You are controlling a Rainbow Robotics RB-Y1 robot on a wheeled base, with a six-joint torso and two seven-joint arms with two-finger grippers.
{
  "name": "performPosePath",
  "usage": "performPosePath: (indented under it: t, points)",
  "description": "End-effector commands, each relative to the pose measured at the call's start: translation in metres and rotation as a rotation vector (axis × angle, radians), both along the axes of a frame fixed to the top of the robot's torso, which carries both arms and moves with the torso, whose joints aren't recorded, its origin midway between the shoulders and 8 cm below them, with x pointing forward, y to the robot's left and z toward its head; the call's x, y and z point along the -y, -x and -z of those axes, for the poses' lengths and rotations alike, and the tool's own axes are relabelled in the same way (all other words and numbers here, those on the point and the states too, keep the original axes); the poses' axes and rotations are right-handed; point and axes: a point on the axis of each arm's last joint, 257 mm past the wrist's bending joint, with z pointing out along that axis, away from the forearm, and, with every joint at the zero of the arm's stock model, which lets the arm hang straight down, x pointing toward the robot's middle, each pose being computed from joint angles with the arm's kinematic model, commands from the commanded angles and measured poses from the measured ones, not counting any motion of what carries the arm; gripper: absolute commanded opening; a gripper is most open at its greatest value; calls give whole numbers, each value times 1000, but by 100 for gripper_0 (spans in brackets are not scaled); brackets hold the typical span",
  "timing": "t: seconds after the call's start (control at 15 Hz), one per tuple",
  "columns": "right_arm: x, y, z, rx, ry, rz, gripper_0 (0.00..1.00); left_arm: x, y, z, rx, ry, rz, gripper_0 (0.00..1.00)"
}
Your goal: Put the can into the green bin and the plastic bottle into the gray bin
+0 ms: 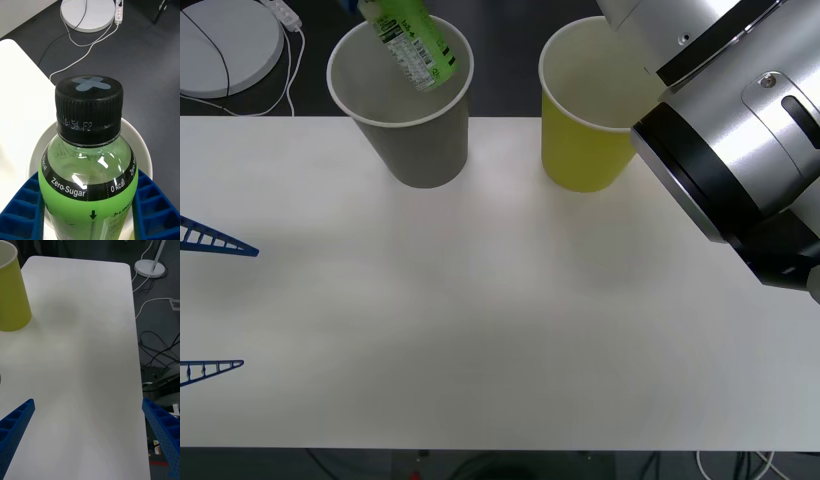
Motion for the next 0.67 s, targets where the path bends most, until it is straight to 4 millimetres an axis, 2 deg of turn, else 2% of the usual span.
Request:
performPosePath:
  t: [0.07,0.67]
  points:
    - [0,0,0,2,3,-3,100,0,0,0,0,0,0,100]
    - [-2,1,-1,10,7,-20,100,0,0,0,0,0,0,100]
